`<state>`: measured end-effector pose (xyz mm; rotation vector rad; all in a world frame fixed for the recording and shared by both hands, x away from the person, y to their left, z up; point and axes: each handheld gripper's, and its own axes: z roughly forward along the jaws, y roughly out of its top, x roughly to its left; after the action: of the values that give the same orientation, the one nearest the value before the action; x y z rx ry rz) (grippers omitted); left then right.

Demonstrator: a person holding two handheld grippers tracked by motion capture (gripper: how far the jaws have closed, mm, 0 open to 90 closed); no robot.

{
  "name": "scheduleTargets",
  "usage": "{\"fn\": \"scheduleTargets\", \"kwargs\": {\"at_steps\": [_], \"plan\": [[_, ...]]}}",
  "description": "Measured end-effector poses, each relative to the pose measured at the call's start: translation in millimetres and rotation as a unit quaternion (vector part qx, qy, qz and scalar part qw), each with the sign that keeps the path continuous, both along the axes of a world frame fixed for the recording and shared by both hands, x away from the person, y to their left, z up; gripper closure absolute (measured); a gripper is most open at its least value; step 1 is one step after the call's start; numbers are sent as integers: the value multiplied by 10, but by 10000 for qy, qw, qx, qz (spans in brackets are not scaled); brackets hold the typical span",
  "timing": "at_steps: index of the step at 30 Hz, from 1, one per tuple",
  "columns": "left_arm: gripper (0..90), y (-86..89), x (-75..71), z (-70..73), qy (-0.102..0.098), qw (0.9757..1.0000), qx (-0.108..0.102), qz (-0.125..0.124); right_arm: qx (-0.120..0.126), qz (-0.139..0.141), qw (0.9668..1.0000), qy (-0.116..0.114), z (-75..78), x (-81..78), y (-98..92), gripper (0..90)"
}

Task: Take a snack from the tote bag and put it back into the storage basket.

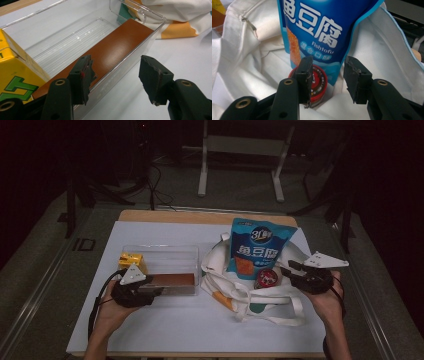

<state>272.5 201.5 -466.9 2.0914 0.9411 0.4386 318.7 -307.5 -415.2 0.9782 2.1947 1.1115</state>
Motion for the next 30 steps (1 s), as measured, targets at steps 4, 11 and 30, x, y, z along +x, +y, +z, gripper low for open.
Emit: {"fn": "scheduleTargets", "kwargs": {"at_steps": [4,11,30], "plan": [[440,7,-23,-28,0,9999,-118,31,7,4,10000,35,2,60,18,572],[429,-5,-83,-40,-90,9999,-41,-41,-28,63,10000,54,46,135,86,556],[443,31,-255,-71,-195,9995,44,-261,46,-80,9998,149,111,386,126,425]]}}
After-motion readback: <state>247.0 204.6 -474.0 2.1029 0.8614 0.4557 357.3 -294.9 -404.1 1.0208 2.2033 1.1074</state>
